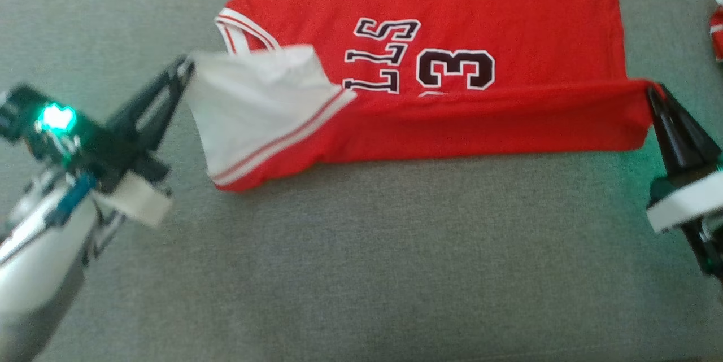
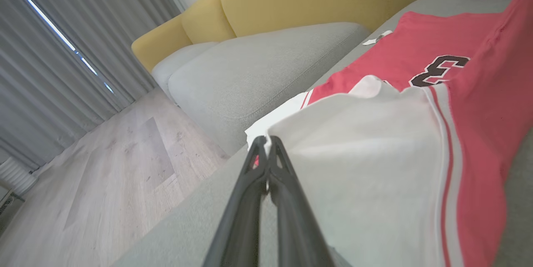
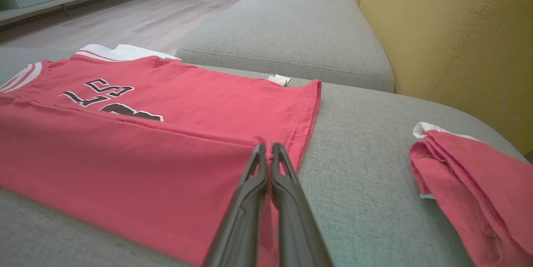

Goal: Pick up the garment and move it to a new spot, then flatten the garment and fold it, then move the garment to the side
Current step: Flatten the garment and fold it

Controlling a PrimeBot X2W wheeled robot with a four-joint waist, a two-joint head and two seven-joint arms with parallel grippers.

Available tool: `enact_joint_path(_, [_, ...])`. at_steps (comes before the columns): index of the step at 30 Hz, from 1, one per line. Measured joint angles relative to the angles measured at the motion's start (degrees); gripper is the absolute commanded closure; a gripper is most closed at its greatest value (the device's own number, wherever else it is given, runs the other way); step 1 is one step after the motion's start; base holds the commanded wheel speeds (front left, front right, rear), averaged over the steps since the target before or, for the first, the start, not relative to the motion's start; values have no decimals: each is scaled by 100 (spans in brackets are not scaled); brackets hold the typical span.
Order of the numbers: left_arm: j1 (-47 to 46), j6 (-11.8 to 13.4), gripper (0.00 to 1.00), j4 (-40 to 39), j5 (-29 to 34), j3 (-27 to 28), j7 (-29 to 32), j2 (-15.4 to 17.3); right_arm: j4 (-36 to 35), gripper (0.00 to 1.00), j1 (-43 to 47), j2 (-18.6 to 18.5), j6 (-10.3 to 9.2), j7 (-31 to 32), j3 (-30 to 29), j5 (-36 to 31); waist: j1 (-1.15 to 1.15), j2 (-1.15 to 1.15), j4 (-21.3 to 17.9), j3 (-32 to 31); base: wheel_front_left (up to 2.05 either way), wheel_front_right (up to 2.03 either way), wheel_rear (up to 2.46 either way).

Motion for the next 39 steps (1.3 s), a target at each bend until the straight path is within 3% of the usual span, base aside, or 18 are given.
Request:
enact_joint_path(7, [-1014, -245, 100, 881, 324, -146, -168, -292, 485, 100, -755, 122, 0, -89, 252, -14, -1, 0, -170, 351, 0, 0, 0])
enact_joint_path(12, [-1295, -247, 100, 1371, 331, -134, -255, -520, 751, 100, -976, 252, 0, -181, 347, -56, -1, 0, -265, 480, 0, 0, 0])
enact_joint_path(13, [-1305, -246, 80, 1469, 330, -133, -276, -564, 818, 43, -1003, 303, 0, -185, 347, -56, -1, 0, -281, 488, 0, 0, 0])
enact_joint_path(14, [-1303, -242, 46, 1556, 307, -132, -298, -614, 877, 0, -1017, 343, 0, -201, 338, -56, 0, 0, -293, 484, 0, 0, 0])
enact_joint_path(15, [-1296, -238, 0, 1637, 278, -122, -302, -672, 912, 0, -1020, 382, 0, -225, 316, -51, 0, 0, -300, 468, 0, 0, 0])
enact_joint_path(23, [-652, 219, 0, 1696, -583, 472, -321, -1180, 583, 0, -873, 580, 0, -242, -264, -131, -2, 0, -347, 215, 0, 0, 0])
enact_joint_path(31, [1272, 644, 0, 1299, -1742, 861, -282, -1785, -210, 0, 427, 1111, 0, -249, -967, -600, -3, 0, -392, -210, 0, 0, 0])
enact_joint_path(39, [1650, 778, 0, 1279, -2189, 1012, 97, -1869, -425, 0, 689, 1437, 0, -249, -1106, -730, -3, 0, -437, -390, 0, 0, 0])
